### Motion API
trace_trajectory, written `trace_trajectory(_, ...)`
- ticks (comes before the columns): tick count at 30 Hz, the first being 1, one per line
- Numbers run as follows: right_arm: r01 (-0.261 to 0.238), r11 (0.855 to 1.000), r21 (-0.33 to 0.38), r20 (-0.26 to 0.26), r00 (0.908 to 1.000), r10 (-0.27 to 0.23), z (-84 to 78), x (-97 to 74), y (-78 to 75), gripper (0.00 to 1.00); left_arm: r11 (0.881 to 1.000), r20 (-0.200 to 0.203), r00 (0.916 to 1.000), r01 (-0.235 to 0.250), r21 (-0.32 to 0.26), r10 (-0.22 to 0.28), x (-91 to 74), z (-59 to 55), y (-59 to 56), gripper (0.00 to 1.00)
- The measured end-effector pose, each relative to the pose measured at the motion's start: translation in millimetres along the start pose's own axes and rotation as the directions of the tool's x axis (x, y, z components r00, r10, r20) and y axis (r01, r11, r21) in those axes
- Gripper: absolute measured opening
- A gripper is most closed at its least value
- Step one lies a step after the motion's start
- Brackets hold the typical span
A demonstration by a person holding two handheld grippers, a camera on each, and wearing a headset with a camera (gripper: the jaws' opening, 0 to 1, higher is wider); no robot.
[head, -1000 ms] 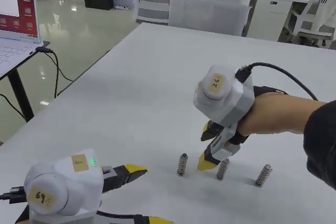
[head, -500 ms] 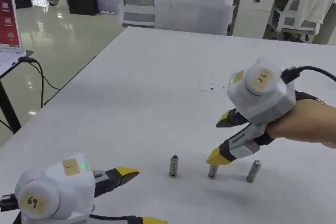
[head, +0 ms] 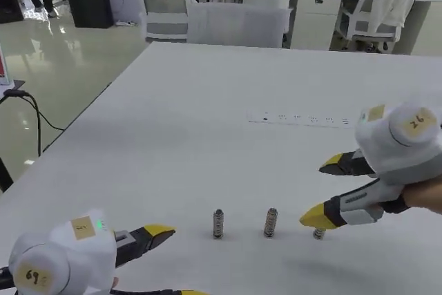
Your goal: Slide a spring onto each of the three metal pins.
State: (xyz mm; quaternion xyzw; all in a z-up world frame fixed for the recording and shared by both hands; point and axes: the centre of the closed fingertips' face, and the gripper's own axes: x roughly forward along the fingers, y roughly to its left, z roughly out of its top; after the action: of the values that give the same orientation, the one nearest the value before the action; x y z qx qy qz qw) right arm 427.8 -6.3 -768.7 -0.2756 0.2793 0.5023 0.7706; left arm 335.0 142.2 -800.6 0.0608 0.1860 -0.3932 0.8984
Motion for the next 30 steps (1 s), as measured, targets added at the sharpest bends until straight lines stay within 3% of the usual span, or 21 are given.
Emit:
trace_trajectory(11,0.041,0.998,0.047,0.05,0.9978,-0.043,-25.0,-20.7,8.4,0.63,1.0,0.0,1.0,0.0,0.01,0.0,-0.2,3.8,-1.2,0.63)
trace_trajectory(18,0.052,0.994,0.095,0.073,0.9956,-0.059,-38.9,-25.8,19.5,0.64,1.0,0.002,1.0,-0.006,0.01,0.006,-2.2,4.8,-3.3,0.64)
trace_trajectory(21,0.063,0.99,0.127,0.109,0.9911,-0.077,-41.6,-29.4,23.6,0.64,1.0,0.003,0.9999,-0.01,0.007,0.01,-3.9,3.5,-5.0,0.64)
trace_trajectory(30,0.074,0.984,0.164,0.119,0.9885,-0.094,-52.4,-31.5,31.6,0.66,1.0,0.005,0.9998,-0.022,-0.001,0.022,-7.7,1.5,-6.9,0.64)
